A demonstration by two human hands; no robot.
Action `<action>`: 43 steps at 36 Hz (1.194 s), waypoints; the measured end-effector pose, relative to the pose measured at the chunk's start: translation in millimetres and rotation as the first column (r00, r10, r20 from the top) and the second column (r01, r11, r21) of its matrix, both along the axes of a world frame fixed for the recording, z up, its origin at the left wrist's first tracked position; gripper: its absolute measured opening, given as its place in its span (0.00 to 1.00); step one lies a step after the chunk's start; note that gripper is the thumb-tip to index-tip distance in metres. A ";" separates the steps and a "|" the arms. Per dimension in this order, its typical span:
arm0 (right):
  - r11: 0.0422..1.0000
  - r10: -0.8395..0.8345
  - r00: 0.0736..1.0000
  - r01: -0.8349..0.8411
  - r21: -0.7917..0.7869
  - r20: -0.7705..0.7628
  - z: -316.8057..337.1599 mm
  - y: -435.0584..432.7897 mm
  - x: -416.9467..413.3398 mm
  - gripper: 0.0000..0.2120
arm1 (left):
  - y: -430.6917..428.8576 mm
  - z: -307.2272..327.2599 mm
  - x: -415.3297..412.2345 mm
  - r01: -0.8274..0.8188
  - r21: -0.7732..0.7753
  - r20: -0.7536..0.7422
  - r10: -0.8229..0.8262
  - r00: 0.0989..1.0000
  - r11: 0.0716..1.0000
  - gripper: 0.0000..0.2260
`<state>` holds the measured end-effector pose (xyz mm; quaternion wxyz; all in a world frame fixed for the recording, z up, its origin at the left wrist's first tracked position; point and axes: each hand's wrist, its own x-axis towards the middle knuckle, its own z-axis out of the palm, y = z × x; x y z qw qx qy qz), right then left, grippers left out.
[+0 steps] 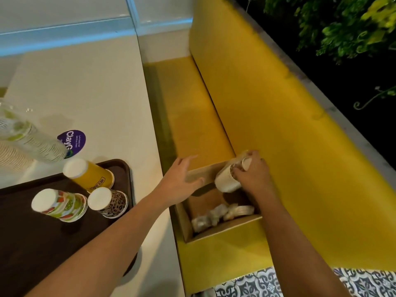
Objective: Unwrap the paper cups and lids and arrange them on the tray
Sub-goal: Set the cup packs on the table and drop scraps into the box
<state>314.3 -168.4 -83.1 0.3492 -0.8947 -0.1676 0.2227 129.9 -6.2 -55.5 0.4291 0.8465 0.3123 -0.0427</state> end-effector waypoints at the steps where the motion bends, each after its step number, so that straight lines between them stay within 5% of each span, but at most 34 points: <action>1: 0.997 -0.038 0.999 0.038 0.071 -0.005 14.8 -2.8 -0.4 0.30 | 0.2 1.5 -0.4 -0.007 -0.014 -0.003 0.007 1.000 1.000 0.36; 5: 0.942 -0.131 0.991 0.129 0.311 -0.014 80.8 -6.9 -8.0 0.32 | 2.6 14.5 -5.5 -0.041 -0.092 0.001 0.042 0.999 0.995 0.46; 8: 0.858 -0.145 0.982 0.185 0.479 -0.120 115.8 -1.8 -18.7 0.34 | 4.7 31.7 -9.5 -0.054 -0.155 0.171 0.081 0.982 0.986 0.49; 11: 0.787 -0.106 0.978 0.192 0.586 -0.178 142.7 12.3 -35.8 0.36 | 12.7 54.7 -17.0 -0.168 -0.205 0.334 0.230 0.914 0.964 0.41; 16: 0.615 0.148 0.905 0.231 0.754 -0.398 172.5 57.2 -81.1 0.32 | 41.0 95.2 -49.1 -0.373 -0.207 0.390 0.426 0.816 0.904 0.29; 20: 0.643 0.260 0.870 0.167 0.747 -0.418 178.1 105.9 -131.0 0.43 | 66.5 122.3 -85.7 -0.398 -0.115 0.384 0.410 0.828 0.910 0.28; 24: 0.614 0.247 0.871 0.199 0.764 -0.425 183.9 160.8 -169.2 0.35 | 110.8 157.3 -125.6 -0.379 0.202 0.282 0.317 0.905 0.903 0.28; 28: 0.650 0.269 0.891 0.111 0.752 -0.365 185.6 215.1 -197.7 0.31 | 178.2 182.9 -176.4 -0.440 0.573 0.329 0.298 0.896 0.692 0.22; 31: 0.727 0.289 0.930 -0.058 0.685 -0.229 180.7 251.5 -221.5 0.31 | 228.6 192.6 -205.3 -0.270 0.779 0.115 0.295 0.949 0.566 0.26; 34: 0.764 0.331 0.934 -0.180 0.619 -0.136 172.2 279.9 -243.2 0.36 | 265.6 193.5 -221.5 0.015 0.815 -0.245 0.322 0.915 0.579 0.35; 36: 0.773 0.371 0.923 -0.249 0.584 -0.097 168.7 292.7 -255.3 0.36 | 281.6 190.3 -227.8 0.101 0.798 -0.346 0.315 0.884 0.595 0.37; 43: 0.788 0.503 0.863 -0.475 0.393 0.034 146.4 337.1 -279.8 0.39 | 317.0 171.1 -240.4 0.055 0.752 -0.290 0.255 0.922 0.657 0.26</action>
